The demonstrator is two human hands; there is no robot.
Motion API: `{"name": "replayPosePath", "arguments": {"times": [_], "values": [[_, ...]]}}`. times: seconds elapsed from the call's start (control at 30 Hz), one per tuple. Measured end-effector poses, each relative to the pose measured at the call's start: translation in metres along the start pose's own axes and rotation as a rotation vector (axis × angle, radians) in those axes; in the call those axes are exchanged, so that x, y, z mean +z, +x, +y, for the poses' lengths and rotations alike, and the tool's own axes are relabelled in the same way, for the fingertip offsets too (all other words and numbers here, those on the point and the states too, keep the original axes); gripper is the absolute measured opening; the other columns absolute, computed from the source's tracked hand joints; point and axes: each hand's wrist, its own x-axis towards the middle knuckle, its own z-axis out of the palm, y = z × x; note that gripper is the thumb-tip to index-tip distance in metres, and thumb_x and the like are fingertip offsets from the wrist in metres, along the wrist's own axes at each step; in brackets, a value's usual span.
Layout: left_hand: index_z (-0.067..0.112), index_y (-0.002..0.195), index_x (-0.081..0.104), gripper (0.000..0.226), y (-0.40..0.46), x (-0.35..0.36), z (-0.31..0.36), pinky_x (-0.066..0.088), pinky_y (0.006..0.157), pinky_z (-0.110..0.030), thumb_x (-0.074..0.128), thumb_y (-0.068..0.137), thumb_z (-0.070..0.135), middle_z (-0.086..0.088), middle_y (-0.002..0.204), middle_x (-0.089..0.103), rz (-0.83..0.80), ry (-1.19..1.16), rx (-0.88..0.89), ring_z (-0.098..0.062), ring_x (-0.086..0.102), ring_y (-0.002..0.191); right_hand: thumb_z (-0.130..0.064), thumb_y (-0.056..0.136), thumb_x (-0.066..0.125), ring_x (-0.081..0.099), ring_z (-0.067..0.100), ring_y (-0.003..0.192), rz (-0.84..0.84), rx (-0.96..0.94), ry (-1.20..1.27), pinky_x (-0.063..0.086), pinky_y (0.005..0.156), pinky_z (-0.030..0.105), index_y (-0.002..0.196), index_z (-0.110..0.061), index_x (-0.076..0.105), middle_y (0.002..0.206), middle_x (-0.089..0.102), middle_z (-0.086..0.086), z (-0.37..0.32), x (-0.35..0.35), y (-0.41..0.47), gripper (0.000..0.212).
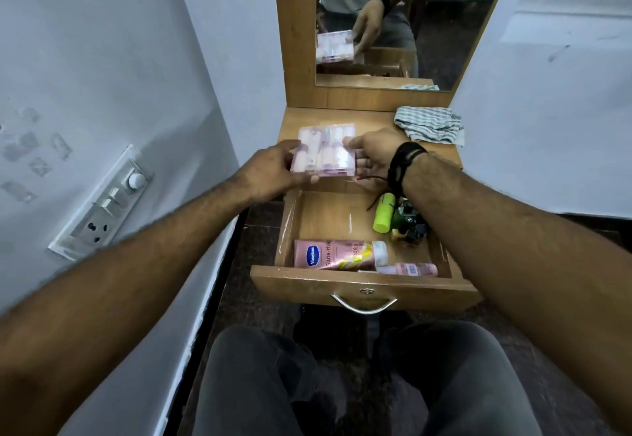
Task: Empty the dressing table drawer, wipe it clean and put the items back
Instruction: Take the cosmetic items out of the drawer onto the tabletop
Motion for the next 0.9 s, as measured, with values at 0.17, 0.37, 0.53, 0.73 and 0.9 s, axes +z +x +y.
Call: {"name": "replayPosePath", "arguments": {"times": [0.17, 0.37, 0.53, 0.73, 0.9], "values": [[0.02, 0.145, 0.048, 0.073, 0.029, -0.004, -0.021, 0.047, 0.078, -0.025, 0.079, 0.084, 0.045, -0.002, 0.124, 0.066, 0.11, -0.128, -0.101, -0.018, 0.064, 0.105, -0.027, 0.088, 0.073, 0.066, 0.028, 0.104, 0.09, -0.253, -0.28, 0.056, 0.069, 0.035, 0.132, -0.014, 0.055, 0.115, 0.065, 0.007, -0.015, 0.035, 0.021, 0.049], [0.016, 0.137, 0.055, 0.063, 0.058, -0.004, -0.035, 0.044, 0.082, -0.029, 0.073, 0.087, 0.05, -0.006, 0.13, 0.067, 0.184, 0.161, -0.12, -0.028, 0.064, 0.113, -0.043, 0.083, 0.073, 0.059, 0.033, 0.122, 0.125, -0.532, -1.057, 0.05, 0.097, 0.036, 0.144, -0.022, 0.049, 0.138, 0.061, 0.009, -0.01, 0.047, 0.038, 0.069], [0.018, 0.138, 0.053, 0.054, 0.072, -0.002, -0.044, 0.045, 0.082, -0.032, 0.067, 0.093, 0.045, -0.008, 0.13, 0.067, 0.225, 0.167, -0.161, -0.031, 0.064, 0.112, -0.04, 0.093, 0.057, 0.053, 0.032, 0.126, 0.216, -0.498, -1.087, 0.046, 0.104, 0.048, 0.14, -0.047, 0.049, 0.136, 0.061, 0.004, -0.004, 0.042, 0.056, 0.048], [0.016, 0.136, 0.053, 0.047, 0.081, 0.008, -0.047, 0.044, 0.084, -0.03, 0.064, 0.097, 0.039, -0.008, 0.13, 0.067, 0.313, 0.129, -0.171, -0.03, 0.064, 0.113, -0.049, 0.099, 0.047, 0.047, 0.034, 0.128, 0.375, -0.45, -1.033, 0.039, 0.103, 0.051, 0.139, -0.058, 0.044, 0.14, 0.053, 0.007, 0.002, 0.041, 0.07, 0.041], [0.015, 0.132, 0.056, 0.038, 0.086, 0.013, -0.046, 0.04, 0.084, -0.027, 0.061, 0.099, 0.031, -0.007, 0.13, 0.066, 0.364, 0.094, -0.165, -0.027, 0.063, 0.112, -0.055, 0.1, 0.044, 0.049, 0.033, 0.126, 0.457, -0.445, -1.044, 0.037, 0.106, 0.052, 0.139, -0.06, 0.041, 0.137, 0.054, 0.006, 0.006, 0.045, 0.078, 0.04]]}}
